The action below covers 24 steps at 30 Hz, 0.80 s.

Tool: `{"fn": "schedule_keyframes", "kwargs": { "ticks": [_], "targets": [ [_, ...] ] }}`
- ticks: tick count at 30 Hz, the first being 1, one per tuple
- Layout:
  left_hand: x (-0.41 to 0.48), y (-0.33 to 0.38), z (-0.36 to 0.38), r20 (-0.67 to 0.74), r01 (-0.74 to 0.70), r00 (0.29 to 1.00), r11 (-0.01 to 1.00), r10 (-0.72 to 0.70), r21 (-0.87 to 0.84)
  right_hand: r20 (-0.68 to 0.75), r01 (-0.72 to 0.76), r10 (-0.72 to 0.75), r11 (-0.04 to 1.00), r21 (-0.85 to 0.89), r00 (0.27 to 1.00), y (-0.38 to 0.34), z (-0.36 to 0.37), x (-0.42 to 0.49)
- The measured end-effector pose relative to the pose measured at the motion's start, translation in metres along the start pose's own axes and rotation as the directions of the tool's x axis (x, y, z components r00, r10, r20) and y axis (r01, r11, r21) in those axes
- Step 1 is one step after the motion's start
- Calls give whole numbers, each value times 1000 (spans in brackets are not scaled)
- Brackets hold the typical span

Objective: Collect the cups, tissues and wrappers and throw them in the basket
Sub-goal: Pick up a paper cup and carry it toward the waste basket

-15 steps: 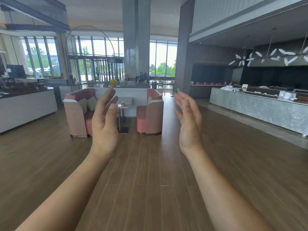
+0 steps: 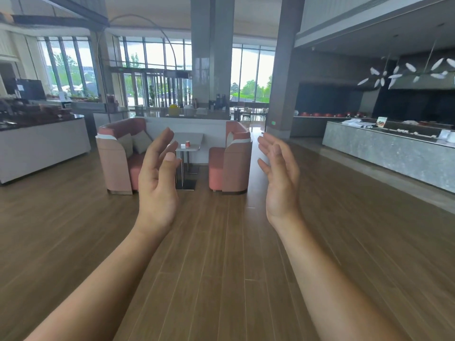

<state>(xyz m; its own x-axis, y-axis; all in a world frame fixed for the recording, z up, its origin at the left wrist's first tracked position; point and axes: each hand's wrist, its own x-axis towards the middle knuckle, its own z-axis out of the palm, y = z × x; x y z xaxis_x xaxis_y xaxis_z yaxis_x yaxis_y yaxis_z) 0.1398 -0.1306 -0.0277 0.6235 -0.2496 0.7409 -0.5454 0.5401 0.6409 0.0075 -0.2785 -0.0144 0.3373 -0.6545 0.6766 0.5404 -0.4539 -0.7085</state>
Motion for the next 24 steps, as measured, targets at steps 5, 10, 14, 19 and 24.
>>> {"fn": "schedule_keyframes", "kwargs": {
  "ticks": [5,10,14,19,24],
  "targets": [
    [53,-73,-12,-15,0,1000,1000,-1,-7,18,-17,16,1000,16,1000,75,41,50],
    [116,-140,-24,-10,-3,1000,1000,3,8,35,-30,29,999,24,999,137,84,107],
    [157,-191,-26,1,14,1000,1000,-14,8,38,-42,40,998,42,998,188,101,143],
    [194,-260,-13,14,51,999,998,-52,21,37,-58,57,998,36,998,250,105,189],
    [235,-338,6,9,76,997,996,-77,38,27,-75,74,996,47,997,327,100,240]
  ]
}}
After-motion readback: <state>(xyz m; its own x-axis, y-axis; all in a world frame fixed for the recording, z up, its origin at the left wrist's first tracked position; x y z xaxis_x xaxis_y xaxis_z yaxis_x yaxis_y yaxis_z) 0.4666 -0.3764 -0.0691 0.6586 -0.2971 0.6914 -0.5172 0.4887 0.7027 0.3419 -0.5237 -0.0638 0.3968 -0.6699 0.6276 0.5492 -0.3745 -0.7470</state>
